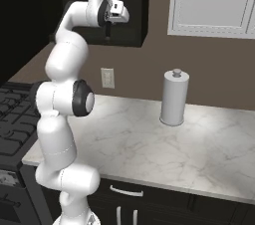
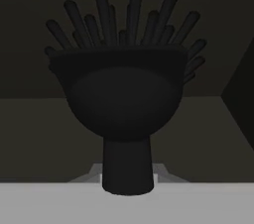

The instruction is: Pick up the dish brush and dish brush from the sink, and place them back in the cabinet, and close the cabinet door.

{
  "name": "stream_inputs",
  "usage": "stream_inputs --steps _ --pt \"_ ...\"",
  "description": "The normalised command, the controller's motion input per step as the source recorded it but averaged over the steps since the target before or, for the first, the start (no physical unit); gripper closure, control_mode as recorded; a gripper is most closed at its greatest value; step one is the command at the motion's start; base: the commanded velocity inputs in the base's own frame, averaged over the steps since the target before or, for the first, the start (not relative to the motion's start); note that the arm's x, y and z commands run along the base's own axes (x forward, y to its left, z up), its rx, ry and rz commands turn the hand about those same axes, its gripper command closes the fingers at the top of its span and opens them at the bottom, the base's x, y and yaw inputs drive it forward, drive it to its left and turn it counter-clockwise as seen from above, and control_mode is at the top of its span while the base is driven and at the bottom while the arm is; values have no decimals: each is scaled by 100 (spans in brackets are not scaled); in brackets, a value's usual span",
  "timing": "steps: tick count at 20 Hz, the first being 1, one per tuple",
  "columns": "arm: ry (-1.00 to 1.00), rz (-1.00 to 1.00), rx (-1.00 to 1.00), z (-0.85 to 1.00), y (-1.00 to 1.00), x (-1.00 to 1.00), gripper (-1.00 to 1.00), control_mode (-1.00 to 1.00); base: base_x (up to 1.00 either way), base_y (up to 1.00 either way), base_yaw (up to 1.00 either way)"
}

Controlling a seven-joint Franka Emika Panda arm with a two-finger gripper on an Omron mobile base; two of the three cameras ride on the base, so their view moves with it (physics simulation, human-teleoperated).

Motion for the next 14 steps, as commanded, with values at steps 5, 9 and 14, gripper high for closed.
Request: stream_inputs --steps 5,9,14 --pt "0 1 0 -26 0 31 100 -100 0 0 0" --pt "0 1 0 -30 0 28 100 -100 0 0 0" --pt "0 1 0 -31 0 29 100 -100 0 0 0"
